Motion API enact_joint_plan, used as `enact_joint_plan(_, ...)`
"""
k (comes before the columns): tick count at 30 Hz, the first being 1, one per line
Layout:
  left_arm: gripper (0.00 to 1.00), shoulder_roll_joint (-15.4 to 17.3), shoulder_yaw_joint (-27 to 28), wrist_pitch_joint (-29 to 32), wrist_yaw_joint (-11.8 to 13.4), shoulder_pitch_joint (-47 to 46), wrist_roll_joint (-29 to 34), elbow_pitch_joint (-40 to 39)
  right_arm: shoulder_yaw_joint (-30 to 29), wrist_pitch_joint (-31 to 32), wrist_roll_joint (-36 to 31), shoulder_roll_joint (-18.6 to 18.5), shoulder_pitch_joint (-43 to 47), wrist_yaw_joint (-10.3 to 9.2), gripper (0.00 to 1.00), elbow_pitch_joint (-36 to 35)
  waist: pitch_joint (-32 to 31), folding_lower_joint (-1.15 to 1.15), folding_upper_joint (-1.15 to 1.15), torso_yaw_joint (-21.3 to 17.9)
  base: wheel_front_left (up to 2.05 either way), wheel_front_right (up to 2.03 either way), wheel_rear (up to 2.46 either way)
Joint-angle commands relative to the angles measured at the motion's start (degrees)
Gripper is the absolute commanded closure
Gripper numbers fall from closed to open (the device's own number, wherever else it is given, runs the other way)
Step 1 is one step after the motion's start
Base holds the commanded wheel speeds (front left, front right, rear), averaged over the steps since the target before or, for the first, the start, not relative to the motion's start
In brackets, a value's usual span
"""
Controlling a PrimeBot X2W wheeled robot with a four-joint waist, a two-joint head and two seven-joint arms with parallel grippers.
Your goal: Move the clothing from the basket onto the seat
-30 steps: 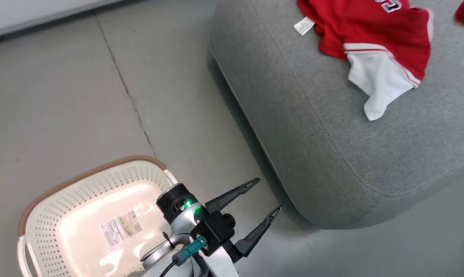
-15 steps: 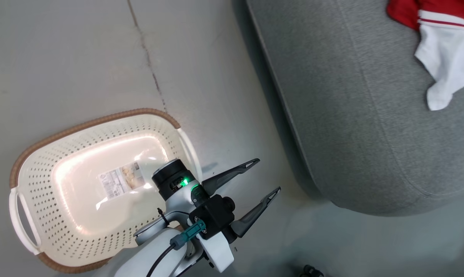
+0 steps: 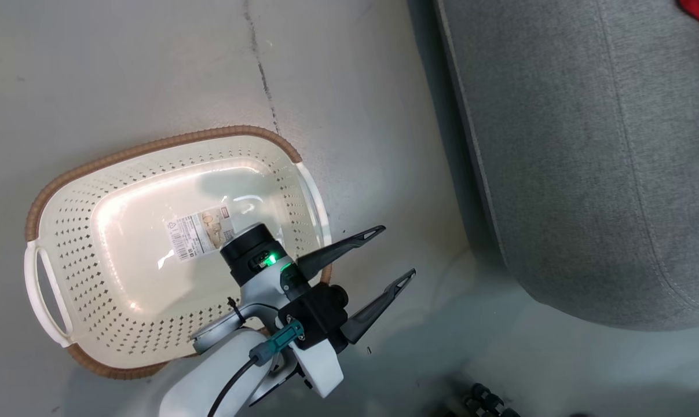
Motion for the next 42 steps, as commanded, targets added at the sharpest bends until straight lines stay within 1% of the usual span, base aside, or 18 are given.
enact_joint_plan(1,0.00,0.6,0.1,0.0,-0.1,-1.2,0.5,-0.3,1.4,0.4,-0.8,-0.6,-1.3,0.01,1.00,1.9,0.8,0.00,0.00,0.6,0.00,0.00,0.00)
enact_joint_plan(6,0.00,0.7,-0.3,0.0,-0.1,-2.2,1.5,-0.3,4.4,0.5,0.2,-0.3,-2.6,0.01,1.00,6.2,1.7,0.00,0.00,1.7,0.00,0.00,0.00)
enact_joint_plan(11,0.00,0.3,-0.6,0.0,-0.1,-2.3,1.5,-0.4,7.8,0.5,-0.7,-0.1,-2.4,0.01,1.00,8.4,1.9,0.00,0.00,2.5,0.00,0.00,0.00)
enact_joint_plan(13,0.00,0.2,-0.7,0.0,-0.1,-2.2,1.4,-0.4,8.6,0.4,0.3,0.5,-2.4,0.01,1.00,9.3,1.7,0.00,0.00,2.8,0.00,0.00,0.00)
enact_joint_plan(15,0.00,-0.1,-0.9,0.0,-0.1,-2.2,1.3,-0.3,8.8,0.2,1.2,0.1,-2.3,0.01,1.00,10.4,1.3,0.00,0.00,3.1,0.00,0.00,0.00)
enact_joint_plan(16,0.00,-0.3,-1.0,0.0,-0.1,-2.1,1.3,-0.3,8.6,0.1,1.7,-0.1,-2.3,0.01,0.76,10.7,1.0,0.00,0.00,3.3,0.00,0.00,0.00)
enact_joint_plan(17,0.00,-0.5,-1.1,0.0,-0.1,-2.0,1.2,-0.4,8.5,0.0,2.3,0.0,-2.4,0.01,0.76,11.1,0.6,0.00,0.00,3.4,0.00,0.00,0.00)
enact_joint_plan(18,0.00,-0.6,-1.1,0.0,-0.1,-2.0,1.4,-0.4,8.5,-0.1,2.5,0.0,-2.7,0.01,0.00,11.4,0.2,0.00,0.00,3.5,0.00,0.00,0.00)
enact_joint_plan(25,0.00,-2.0,-2.2,0.0,-0.1,-0.8,1.4,-0.2,10.6,-0.8,2.4,-1.2,-2.3,0.01,0.00,11.8,-4.1,0.00,0.00,3.9,0.00,0.00,0.00)
enact_joint_plan(29,0.00,-3.6,-1.6,0.0,-0.1,0.6,0.4,-0.1,11.5,-0.9,2.9,-1.7,-1.0,0.01,0.00,11.7,-7.4,0.00,0.00,4.2,0.00,0.00,0.00)
enact_joint_plan(34,0.00,-5.7,-1.1,0.0,-0.1,3.0,-0.8,0.1,14.2,-1.1,2.3,-2.4,0.6,0.01,0.00,9.9,-12.6,0.00,0.00,4.1,0.00,0.00,0.00)
enact_joint_plan(37,0.00,-6.5,-0.8,0.0,-0.1,4.3,-1.3,0.3,17.0,-1.1,2.0,-2.2,1.9,0.01,0.00,6.9,-16.0,0.00,0.00,4.0,0.00,0.00,0.00)
enact_joint_plan(42,0.00,-7.9,0.7,0.0,-0.1,6.5,-1.4,0.4,20.1,-1.1,2.0,-3.4,4.7,0.01,0.00,-0.8,-21.3,0.00,0.00,4.1,0.00,0.00,0.00)
